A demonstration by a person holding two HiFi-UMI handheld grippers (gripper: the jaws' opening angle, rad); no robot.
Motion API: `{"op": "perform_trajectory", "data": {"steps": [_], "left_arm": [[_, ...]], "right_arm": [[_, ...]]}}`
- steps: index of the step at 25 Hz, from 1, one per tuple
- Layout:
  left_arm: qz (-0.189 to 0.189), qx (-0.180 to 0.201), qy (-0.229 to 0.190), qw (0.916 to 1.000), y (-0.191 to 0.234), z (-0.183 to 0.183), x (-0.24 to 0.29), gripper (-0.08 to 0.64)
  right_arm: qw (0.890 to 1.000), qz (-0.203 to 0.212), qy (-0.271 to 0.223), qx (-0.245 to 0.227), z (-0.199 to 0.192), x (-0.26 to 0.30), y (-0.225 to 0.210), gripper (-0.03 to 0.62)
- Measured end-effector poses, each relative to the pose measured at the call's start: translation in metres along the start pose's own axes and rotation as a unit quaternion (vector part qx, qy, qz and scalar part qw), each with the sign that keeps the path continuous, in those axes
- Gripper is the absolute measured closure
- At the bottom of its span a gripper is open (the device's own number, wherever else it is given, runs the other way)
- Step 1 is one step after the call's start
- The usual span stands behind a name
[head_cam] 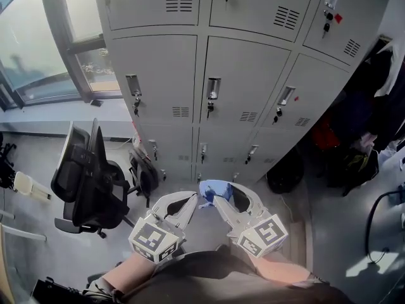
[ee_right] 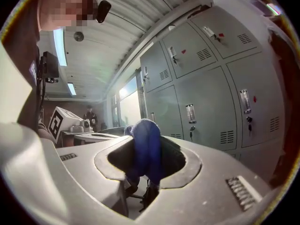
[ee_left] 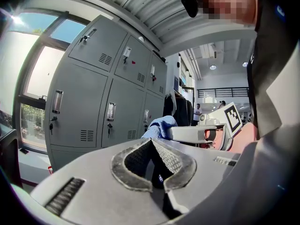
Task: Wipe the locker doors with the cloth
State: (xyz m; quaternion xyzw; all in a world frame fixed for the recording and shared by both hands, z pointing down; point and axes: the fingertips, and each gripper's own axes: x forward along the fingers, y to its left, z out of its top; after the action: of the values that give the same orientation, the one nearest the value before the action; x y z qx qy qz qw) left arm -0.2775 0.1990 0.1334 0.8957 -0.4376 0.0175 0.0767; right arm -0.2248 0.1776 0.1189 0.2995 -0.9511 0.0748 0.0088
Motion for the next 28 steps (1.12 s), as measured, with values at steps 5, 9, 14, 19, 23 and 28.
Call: {"op": "perform_trajectory", "data": {"steps": [5, 9, 14, 19, 23, 28], "left_arm": [[0.009, 0.003, 0.007, 0.9999, -0.01, -0.002, -0.003, 0.553], [0.015, 0.004, 0.009, 0.9998, -0.012, -0.004, -0.012, 0.553], [0.016, 0.007, 0.009, 0.9998, -0.018, -0.006, -0.022, 0.554], [0.011, 0.009, 0.01, 0.9998, -0.023, -0.006, -0.026, 0.554], [0.007, 0.009, 0.007, 0.9999, -0.027, -0.006, -0.027, 0.553], [0.004, 0.008, 0.008, 0.9999, -0.034, -0.007, -0.029, 0.554]], "right_arm": [[1.0, 0.007, -0.01, -0.001, 0.004, -0.009, 0.001, 0.439], [1.0, 0.011, -0.013, -0.001, 0.005, -0.012, 0.008, 0.439], [1.0, 0.011, -0.018, 0.0, 0.005, -0.019, 0.017, 0.439], [1.0, 0.006, -0.018, 0.001, 0.003, -0.024, 0.021, 0.439], [1.0, 0.006, -0.016, 0.002, 0.001, -0.026, 0.025, 0.439], [1.0, 0.002, -0.014, 0.003, -0.001, -0.031, 0.023, 0.439]]}}
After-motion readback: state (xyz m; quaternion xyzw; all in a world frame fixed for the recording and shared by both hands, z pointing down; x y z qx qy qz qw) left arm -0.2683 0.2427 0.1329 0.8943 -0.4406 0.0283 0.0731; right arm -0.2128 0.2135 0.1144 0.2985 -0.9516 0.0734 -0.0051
